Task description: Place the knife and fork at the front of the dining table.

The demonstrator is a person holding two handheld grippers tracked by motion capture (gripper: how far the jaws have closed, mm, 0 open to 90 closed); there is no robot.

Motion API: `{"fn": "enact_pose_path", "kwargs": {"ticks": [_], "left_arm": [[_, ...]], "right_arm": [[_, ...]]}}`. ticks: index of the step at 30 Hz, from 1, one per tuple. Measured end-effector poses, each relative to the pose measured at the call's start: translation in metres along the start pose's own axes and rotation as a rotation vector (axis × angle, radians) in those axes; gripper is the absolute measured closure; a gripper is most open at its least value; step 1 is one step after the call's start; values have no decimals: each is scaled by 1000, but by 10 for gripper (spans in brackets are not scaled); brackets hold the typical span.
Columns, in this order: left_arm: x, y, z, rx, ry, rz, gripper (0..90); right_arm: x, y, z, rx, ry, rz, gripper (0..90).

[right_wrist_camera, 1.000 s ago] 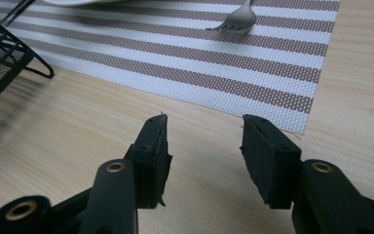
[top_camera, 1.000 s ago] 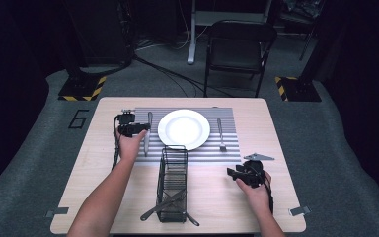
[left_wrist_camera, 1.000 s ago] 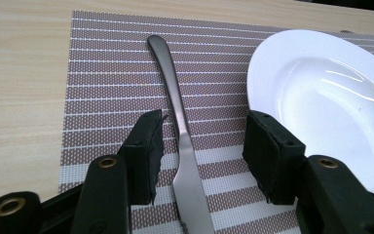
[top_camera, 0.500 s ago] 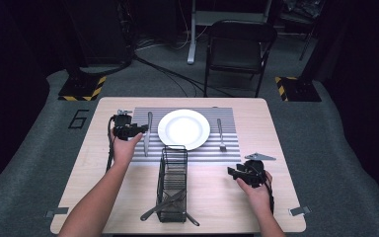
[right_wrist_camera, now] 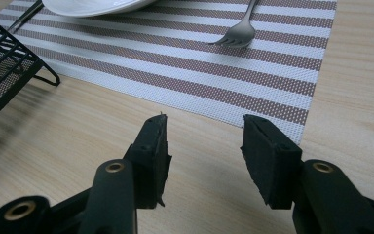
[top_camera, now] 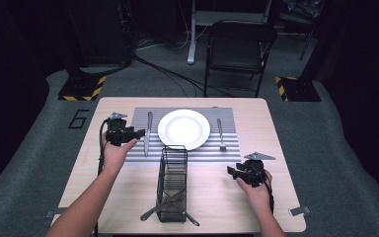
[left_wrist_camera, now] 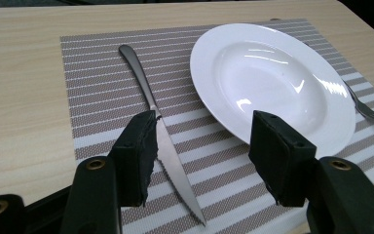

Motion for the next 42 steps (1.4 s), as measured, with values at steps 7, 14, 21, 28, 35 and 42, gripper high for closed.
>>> {"fn": "enact_pose_path", "kwargs": {"ticks": [7,14,21,28,35,42], "left_arm": [[18,-8,-5,-26,-21,-6,434],[31,-21,-12,-63,-43,-2,432],[38,-42,-15,-90,-34,14,429],[42,-66,-12,-90,-49,17,428],[51,-89,-9,-87,-63,12,426],[58,-110,-2,-85,-42,4,419]], "right_arm": [[0,0,0,5,-4,-2,517],[1,0,1,8,-5,-5,516],[1,0,1,11,-6,-4,516],[1,0,2,11,-10,-3,516],[1,0,2,12,-14,-3,515],[0,-1,2,17,-17,-3,515]]}}
Point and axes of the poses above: each handheld gripper's, and its own axes: x roughly backward along the jaws, y roughly out of its top, z roughly to its left, the point moved 2 cm from there along -x, roughly forward along the jaws, and after that the axes turned 12 degrees about -x, right-handed, at the moved point
